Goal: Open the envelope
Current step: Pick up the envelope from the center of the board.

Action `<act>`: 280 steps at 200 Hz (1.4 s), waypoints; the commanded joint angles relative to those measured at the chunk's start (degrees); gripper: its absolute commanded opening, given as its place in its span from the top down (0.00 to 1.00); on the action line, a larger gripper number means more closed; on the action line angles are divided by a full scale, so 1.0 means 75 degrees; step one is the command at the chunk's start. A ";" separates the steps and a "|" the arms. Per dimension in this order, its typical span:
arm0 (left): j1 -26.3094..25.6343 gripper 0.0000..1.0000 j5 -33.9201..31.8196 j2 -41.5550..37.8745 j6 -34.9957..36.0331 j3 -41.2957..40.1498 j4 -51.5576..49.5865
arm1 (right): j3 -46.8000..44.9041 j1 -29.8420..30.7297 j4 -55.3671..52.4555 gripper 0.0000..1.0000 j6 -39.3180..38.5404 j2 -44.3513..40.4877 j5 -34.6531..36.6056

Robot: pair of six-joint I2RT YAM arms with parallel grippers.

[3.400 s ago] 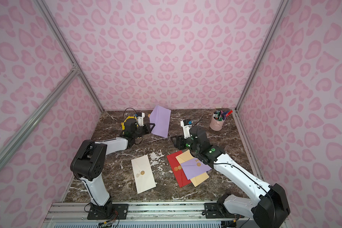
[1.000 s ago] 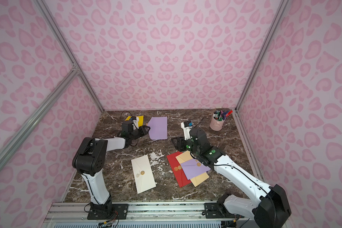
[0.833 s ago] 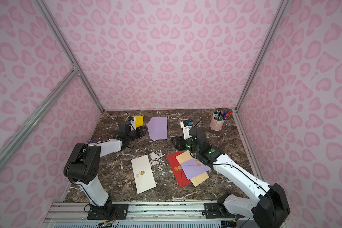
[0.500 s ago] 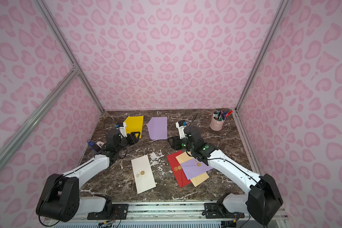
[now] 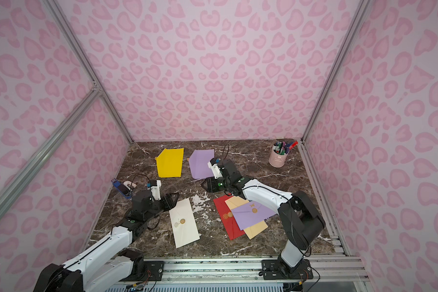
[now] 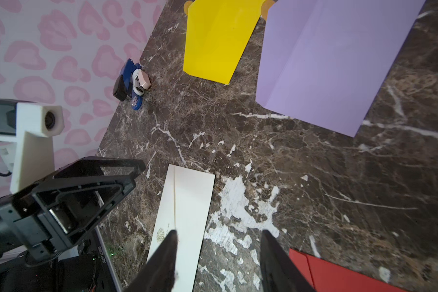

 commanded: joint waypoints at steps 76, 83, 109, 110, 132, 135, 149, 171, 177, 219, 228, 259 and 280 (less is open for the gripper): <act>-0.0333 0.47 -0.0240 -0.0559 -0.0530 -0.0977 -0.0917 | -0.0372 0.0785 -0.0087 0.50 0.0116 0.0879 -0.0911; -0.0396 0.47 -0.0281 -0.0602 -0.0568 -0.0985 -0.0962 | -0.0503 0.0832 -0.0068 0.49 0.0196 0.0805 -0.0896; -0.0674 0.46 -0.0746 -0.0783 -0.0583 -0.0862 -0.1412 | -0.0720 0.1096 -0.0339 0.49 0.0485 0.0683 -0.0651; -0.0678 0.46 -0.0769 -0.0794 -0.0583 -0.0853 -0.1435 | -0.0715 0.1110 -0.0345 0.49 0.0494 0.0683 -0.0646; -0.0821 0.45 -0.1093 -0.0955 -0.0537 -0.0694 -0.1775 | -0.0754 0.1423 -0.0441 0.49 0.0622 0.0693 -0.0550; -0.0821 0.45 -0.1113 -0.0967 -0.0550 -0.0693 -0.1795 | -0.0756 0.1450 -0.0444 0.49 0.0640 0.0704 -0.0539; -0.0839 0.44 -0.1111 -0.0963 -0.0589 -0.0735 -0.1833 | -0.0856 0.1503 -0.0364 0.48 0.0791 0.0753 -0.0500; -0.0889 0.45 -0.0901 -0.0899 -0.0715 -0.0949 -0.1786 | -0.1108 0.1499 -0.0149 0.48 0.1009 0.0736 -0.0523; -0.0924 0.46 -0.0864 -0.0895 -0.0756 -0.1025 -0.1776 | -0.1176 0.1500 -0.0091 0.48 0.1072 0.0719 -0.0545; -0.1097 0.46 -0.1040 -0.1038 -0.0907 -0.1231 -0.1800 | -0.1435 0.1533 0.0095 0.48 0.1241 0.0669 -0.0605; -0.1103 0.45 -0.1095 -0.1040 -0.0909 -0.1231 -0.1798 | -0.1457 0.1529 0.0112 0.48 0.1241 0.0691 -0.0614; -0.1114 0.45 -0.1120 -0.0935 -0.0901 -0.1232 -0.1722 | -0.1448 0.1535 0.0188 0.48 0.1276 0.0795 -0.0696; -0.1126 0.45 -0.1097 -0.0865 -0.0910 -0.1304 -0.1659 | -0.1445 0.1572 0.0201 0.48 0.1288 0.0835 -0.0755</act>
